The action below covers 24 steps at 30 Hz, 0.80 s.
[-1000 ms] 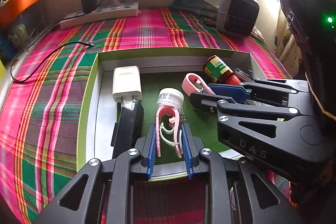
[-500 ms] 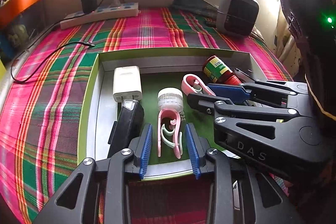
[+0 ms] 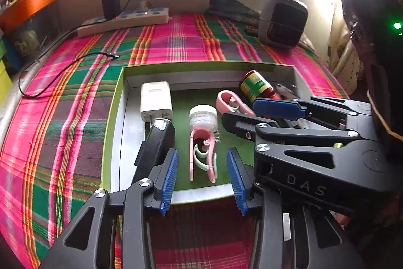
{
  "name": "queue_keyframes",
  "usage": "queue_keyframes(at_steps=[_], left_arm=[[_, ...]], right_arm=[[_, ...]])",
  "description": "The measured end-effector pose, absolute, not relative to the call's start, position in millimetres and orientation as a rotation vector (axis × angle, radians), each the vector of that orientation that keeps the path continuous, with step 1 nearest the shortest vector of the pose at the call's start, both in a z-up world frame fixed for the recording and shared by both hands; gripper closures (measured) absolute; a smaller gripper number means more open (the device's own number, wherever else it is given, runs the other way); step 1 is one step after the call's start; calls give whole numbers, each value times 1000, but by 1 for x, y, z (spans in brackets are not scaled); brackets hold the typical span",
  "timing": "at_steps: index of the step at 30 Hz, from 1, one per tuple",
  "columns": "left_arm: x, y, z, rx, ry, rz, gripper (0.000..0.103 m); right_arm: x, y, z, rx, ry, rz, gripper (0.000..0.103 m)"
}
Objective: Organize rigid objects
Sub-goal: 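Open left gripper releasing its clip while right gripper releases its clip in the tray, then withdraw both open grippers from the tray toward the spool and USB stick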
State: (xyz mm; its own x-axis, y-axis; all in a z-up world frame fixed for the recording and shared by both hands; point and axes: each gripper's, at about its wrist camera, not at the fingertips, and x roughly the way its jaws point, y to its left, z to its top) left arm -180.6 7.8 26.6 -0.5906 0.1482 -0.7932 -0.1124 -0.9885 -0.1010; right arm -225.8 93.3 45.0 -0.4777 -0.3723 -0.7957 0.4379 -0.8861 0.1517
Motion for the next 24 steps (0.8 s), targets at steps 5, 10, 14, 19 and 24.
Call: queue_keyframes(at_steps=[5,10,14,19,24], left_arm=[[-177,7,29,-1345,-58,2683,63],[-170,5,32,-1340,-64,2696,63],[-160,2,38,-1319,-64,2711,63],[-149,-3,42,-1309,-77,2728,63],[-136,-6,49,-1291,-87,2746,63]], right_arm=[[-222,97,50,1238,67,-2363,59],[-214,98,55,1226,61,-2371,59],[-203,104,63,1201,35,-2395,59],[-191,110,71,1181,16,-2428,59],[-177,117,76,1179,1,-2475,59]])
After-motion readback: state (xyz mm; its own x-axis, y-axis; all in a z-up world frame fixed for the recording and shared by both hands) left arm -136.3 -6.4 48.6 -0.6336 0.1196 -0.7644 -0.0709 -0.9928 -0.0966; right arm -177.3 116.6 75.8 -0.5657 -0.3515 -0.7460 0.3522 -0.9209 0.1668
